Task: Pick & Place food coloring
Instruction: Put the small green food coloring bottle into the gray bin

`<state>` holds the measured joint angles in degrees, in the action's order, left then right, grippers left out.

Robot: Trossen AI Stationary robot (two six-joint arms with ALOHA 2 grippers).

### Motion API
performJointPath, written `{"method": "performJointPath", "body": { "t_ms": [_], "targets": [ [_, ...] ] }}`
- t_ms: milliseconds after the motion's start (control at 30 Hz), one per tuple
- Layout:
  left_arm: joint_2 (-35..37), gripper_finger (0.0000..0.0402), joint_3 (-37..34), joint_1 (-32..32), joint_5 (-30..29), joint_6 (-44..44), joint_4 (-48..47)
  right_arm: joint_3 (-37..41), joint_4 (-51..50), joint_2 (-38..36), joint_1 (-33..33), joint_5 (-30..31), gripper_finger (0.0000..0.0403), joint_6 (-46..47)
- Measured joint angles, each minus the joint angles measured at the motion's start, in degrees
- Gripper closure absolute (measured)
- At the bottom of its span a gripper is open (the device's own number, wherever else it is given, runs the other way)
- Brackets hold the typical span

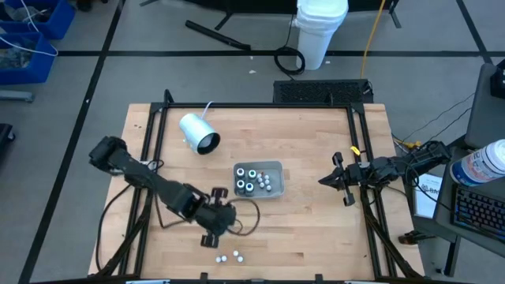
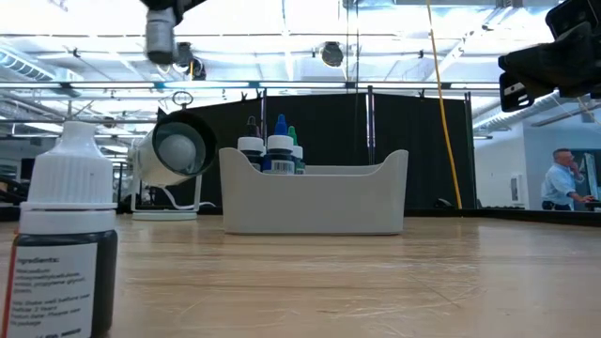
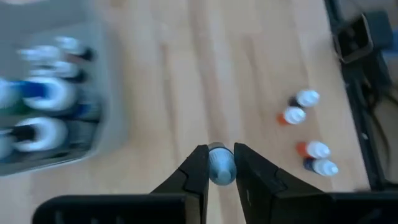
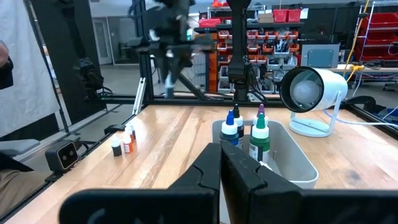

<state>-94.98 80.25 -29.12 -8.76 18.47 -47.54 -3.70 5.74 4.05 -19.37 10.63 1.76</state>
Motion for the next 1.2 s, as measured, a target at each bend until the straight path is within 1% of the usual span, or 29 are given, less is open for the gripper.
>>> {"method": "performJointPath", "body": {
  "t_ms": [100,200,400,500,567,633,700,900,1000,1067,1200],
  "targets": [
    [2.21,0.0334,0.0,1.37,-1.67,1.16,-1.23,0.0,0.0,-0.01,0.02,0.02,0.0403,0.09],
    [2.73,0.0332,0.0,2.47,-1.78,1.6,-2.1,0.0,0.02,-0.02,0.02,0.02,0.0403,0.11],
    [2.16,0.0331,0.0,5.36,1.01,2.65,-1.28,0.0,0.02,0.0,0.02,0.04,0.0403,-0.02],
    [1.86,0.0331,0.0,6.65,1.87,0.03,2.26,0.0,0.02,0.01,0.02,0.02,0.0403,-0.05],
    [1.6,0.0331,0.0,7.15,4.39,-3.98,5.06,0.0,0.02,-0.02,-0.01,0.04,0.0403,-0.05],
    [0.3,0.0331,0.74,8.06,5.65,-7.18,8.21,0.0,0.02,-0.02,0.01,0.04,0.0403,-0.2],
    [-1.93,0.0331,3.59,9.35,5.8,-9.17,7.41,0.0,0.02,0.02,0.02,0.04,0.0403,-0.36],
    [-13.07,0.033,18.3,14.93,5.37,-13.63,-4.59,0.0,0.51,0.38,0.02,0.08,0.0403,-0.7],
    [-19.16,0.033,26.56,17.23,7.51,-18.58,-7.32,0.0,0.54,0.55,0.02,0.01,0.0403,-0.7],
    [-22.47,0.033,31.76,18.33,7.83,-22.68,-9.18,0.0,0.47,0.58,0.02,-0.09,0.0403,-0.7],
    [-27.01,0.033,38.45,20.31,6.64,-29.95,-9.49,0.0,1.11,0.58,0.02,-0.13,0.0403,-0.74]
  ]
}}
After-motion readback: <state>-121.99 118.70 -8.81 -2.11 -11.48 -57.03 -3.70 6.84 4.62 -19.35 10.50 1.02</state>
